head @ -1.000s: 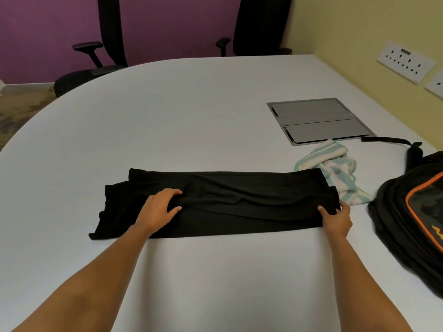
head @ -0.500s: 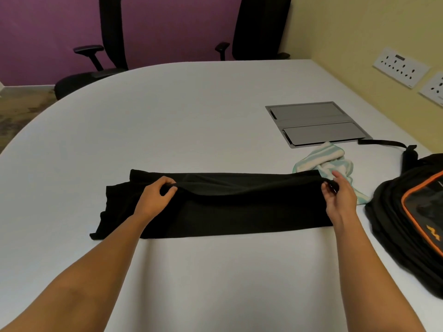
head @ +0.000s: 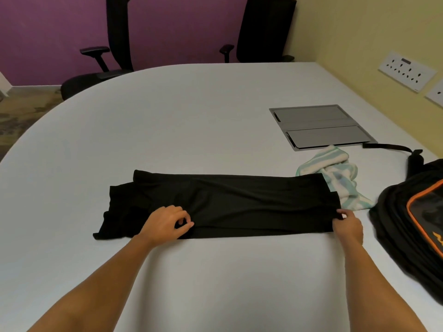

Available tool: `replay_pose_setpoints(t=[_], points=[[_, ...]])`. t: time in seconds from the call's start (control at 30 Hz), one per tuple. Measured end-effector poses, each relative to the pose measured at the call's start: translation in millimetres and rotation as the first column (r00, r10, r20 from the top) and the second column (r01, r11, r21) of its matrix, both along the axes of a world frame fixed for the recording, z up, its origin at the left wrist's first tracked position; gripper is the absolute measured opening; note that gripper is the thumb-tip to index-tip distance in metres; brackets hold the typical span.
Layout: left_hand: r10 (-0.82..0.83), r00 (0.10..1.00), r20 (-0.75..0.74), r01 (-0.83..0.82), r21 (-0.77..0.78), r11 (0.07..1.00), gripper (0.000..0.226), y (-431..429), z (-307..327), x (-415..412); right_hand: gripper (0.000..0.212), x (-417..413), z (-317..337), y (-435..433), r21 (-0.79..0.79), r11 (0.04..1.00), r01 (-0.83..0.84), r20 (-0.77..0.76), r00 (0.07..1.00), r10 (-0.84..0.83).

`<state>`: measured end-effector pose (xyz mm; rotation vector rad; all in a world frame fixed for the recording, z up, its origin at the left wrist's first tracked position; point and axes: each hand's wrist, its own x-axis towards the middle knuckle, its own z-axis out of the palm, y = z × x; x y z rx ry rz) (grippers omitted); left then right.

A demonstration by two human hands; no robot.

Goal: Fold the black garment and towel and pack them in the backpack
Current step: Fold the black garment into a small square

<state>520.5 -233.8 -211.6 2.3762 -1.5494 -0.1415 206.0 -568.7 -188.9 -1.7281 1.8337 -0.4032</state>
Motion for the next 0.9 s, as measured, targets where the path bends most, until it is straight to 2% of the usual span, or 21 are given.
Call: replay_pose_setpoints(t=[0.07, 0.17, 0.23, 0.3, 0.37, 0.43, 0.47, 0.53, 0.63, 0.7, 0.83, 0.9], points=[[0.052, 0.997, 0.053, -0.045, -0.127, 0.991, 0.040, -14, 11, 4, 0.041, 1, -2, 4, -0.078, 0.997, 0.002, -0.095, 0.995, -0.010], [0.114, 0.992, 0.047, -0.105, -0.161, 0.981, 0.027, -46, 30, 12, 0.045, 16, 1, 5, -0.267, 0.957, -0.114, -0.141, 0.987, 0.078], [0.130, 0.991, 0.012, -0.128, -0.112, 0.985, 0.024, -68, 36, 17, 0.045, 27, 3, 4, -0.328, 0.909, -0.259, -0.175, 0.962, 0.211], [0.107, 0.994, -0.006, -0.107, -0.007, 0.994, 0.035, -88, 37, 21, 0.043, 36, 2, 2, -0.332, 0.846, -0.417, -0.260, 0.903, 0.343], [0.063, 0.998, -0.011, -0.061, 0.110, 0.992, 0.044, -104, 37, 23, 0.040, 42, -3, -1, -0.268, 0.781, -0.564, -0.380, 0.807, 0.452], [0.035, 0.999, -0.009, -0.032, 0.201, 0.979, 0.042, -113, 36, 27, 0.036, 45, -12, -3, -0.186, 0.735, -0.652, -0.474, 0.715, 0.514], [0.031, 0.999, -0.014, -0.027, 0.225, 0.974, 0.038, -115, 35, 30, 0.032, 44, -15, -4, -0.178, 0.728, -0.662, -0.485, 0.703, 0.520], [0.065, 0.997, -0.045, -0.055, 0.195, 0.979, 0.028, -115, 33, 35, 0.021, 43, -18, -6, -0.260, 0.729, -0.633, -0.440, 0.750, 0.494], [0.189, 0.978, -0.093, -0.188, 0.026, 0.982, 0.025, -112, 29, 37, 0.016, 49, -16, -9, -0.453, 0.705, -0.546, -0.352, 0.836, 0.421], [0.257, 0.960, -0.109, -0.262, -0.034, 0.965, 0.024, -109, 24, 35, 0.018, 58, -12, -11, -0.524, 0.688, -0.502, -0.329, 0.864, 0.380], [0.344, 0.936, -0.069, -0.348, -0.062, 0.935, 0.029, -100, 10, 23, 0.036, 76, -15, -14, -0.404, 0.763, -0.505, -0.388, 0.850, 0.357], [0.339, 0.940, -0.029, -0.341, -0.073, 0.937, 0.036, -94, 5, 14, 0.041, 80, -16, -8, -0.390, 0.761, -0.519, -0.369, 0.845, 0.387]])
